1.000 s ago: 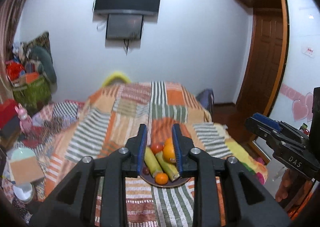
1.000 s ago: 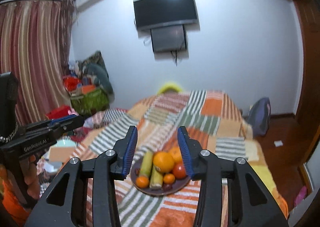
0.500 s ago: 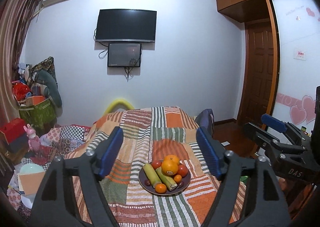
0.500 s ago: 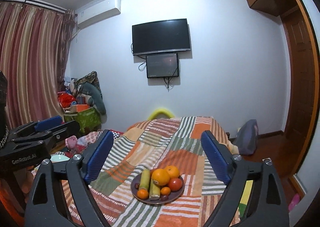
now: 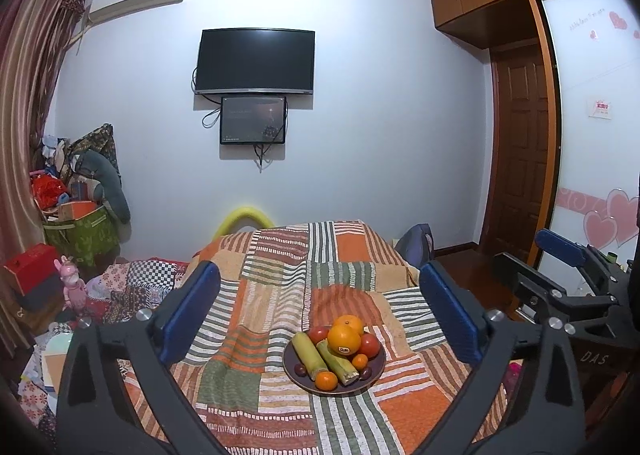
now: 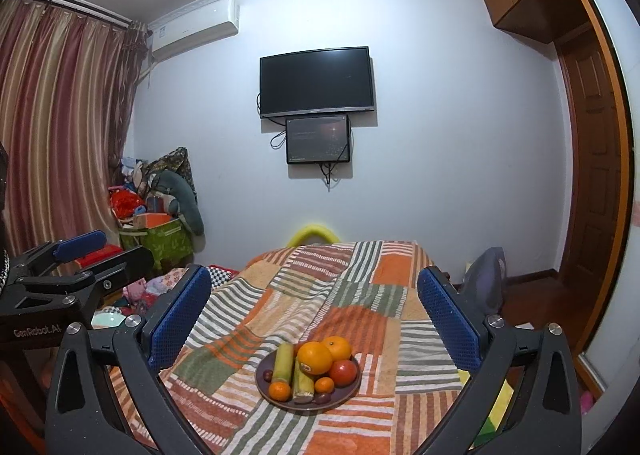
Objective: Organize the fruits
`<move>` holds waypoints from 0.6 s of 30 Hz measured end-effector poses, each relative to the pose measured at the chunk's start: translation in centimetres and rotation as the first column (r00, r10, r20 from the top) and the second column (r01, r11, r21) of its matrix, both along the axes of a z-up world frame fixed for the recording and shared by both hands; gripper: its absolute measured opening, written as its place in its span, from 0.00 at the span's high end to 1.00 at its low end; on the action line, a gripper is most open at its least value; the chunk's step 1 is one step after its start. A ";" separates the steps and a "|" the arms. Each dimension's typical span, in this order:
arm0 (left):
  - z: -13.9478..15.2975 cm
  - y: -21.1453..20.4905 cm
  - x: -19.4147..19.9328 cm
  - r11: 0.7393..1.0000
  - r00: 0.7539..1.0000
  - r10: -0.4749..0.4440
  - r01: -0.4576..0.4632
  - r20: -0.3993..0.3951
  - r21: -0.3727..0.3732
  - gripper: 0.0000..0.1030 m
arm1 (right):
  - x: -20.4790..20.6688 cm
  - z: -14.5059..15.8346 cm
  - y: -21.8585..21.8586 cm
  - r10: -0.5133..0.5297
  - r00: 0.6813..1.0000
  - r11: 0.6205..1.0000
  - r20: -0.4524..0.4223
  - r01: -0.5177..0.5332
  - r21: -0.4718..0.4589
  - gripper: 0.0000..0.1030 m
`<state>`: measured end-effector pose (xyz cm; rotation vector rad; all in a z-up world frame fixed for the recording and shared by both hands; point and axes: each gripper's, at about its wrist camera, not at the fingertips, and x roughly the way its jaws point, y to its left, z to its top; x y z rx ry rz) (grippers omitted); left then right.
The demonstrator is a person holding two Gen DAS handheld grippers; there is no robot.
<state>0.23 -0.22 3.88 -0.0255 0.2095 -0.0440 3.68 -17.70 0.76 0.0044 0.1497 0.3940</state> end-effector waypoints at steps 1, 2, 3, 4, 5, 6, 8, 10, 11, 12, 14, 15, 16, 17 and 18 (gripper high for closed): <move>-0.1 -0.1 0.0 1.000 1.000 0.001 -0.001 0.000 0.002 0.01 | 0.0 0.0 0.0 0.000 1.000 1.000 0.000 0.000 0.001 0.00; 0.0 0.0 0.0 1.000 1.000 0.000 0.000 0.001 0.004 0.01 | 0.0 0.0 0.0 -0.001 1.000 1.000 0.001 0.001 0.001 0.00; 0.0 -0.1 0.0 1.000 1.000 0.000 0.000 0.001 0.006 0.01 | 0.0 0.0 0.1 -0.001 1.000 1.000 0.001 0.001 0.002 0.00; -0.1 -0.1 0.0 1.000 1.000 0.000 0.000 0.001 0.008 0.01 | 0.0 0.1 0.1 -0.002 1.000 1.000 0.001 0.002 0.003 0.00; 0.0 -0.2 -0.1 1.000 1.000 0.000 0.000 0.001 0.008 0.01 | -0.2 0.0 0.0 -0.003 1.000 1.000 0.002 0.003 0.004 0.00; 0.0 -0.3 -0.1 1.000 1.000 0.000 0.000 0.001 0.007 0.01 | -0.3 -0.1 -0.2 -0.004 1.000 1.000 0.002 0.004 0.005 0.00; -0.1 -0.3 -0.1 1.000 1.000 -0.001 0.001 0.000 0.006 0.01 | -0.4 -0.2 -0.3 -0.006 1.000 1.000 0.000 0.006 0.008 0.00; -0.1 -0.3 -0.1 1.000 1.000 0.000 0.000 0.001 0.007 0.01 | -0.5 -0.2 -0.3 -0.007 1.000 1.000 0.000 0.007 0.009 0.00; -0.1 -0.3 -0.1 1.000 1.000 0.000 0.000 0.001 0.007 0.01 | -0.5 -0.2 -0.4 -0.008 1.000 1.000 0.000 0.008 0.009 0.00; -0.1 -0.4 -0.1 1.000 1.000 0.001 -0.001 0.002 0.009 0.01 | -0.5 -0.2 -0.3 -0.008 1.000 1.000 0.000 0.008 0.009 0.00; -0.2 -0.6 0.0 1.000 1.000 0.001 -0.001 0.002 0.011 0.00 | -0.6 -0.2 -0.5 -0.010 1.000 1.000 0.001 0.010 0.010 0.00; -0.2 -0.6 0.0 1.000 1.000 0.000 0.000 0.001 0.010 0.00 | -0.6 -0.2 -0.5 -0.010 1.000 1.000 0.001 0.010 0.010 0.00; -0.2 -0.6 0.0 1.000 1.000 -0.002 0.002 0.000 0.010 0.00 | -0.6 -0.2 -0.5 -0.010 1.000 1.000 0.000 0.010 0.009 0.00; -0.3 -0.6 0.1 1.000 1.000 -0.003 0.003 -0.002 0.010 0.00 | -0.6 -0.2 -0.5 -0.012 1.000 1.000 -0.001 0.012 0.009 0.00; -0.3 -0.6 0.1 1.000 1.000 -0.003 0.003 -0.003 0.010 0.00 | -0.6 -0.2 -0.5 -0.013 1.000 1.000 -0.002 0.013 0.009 0.00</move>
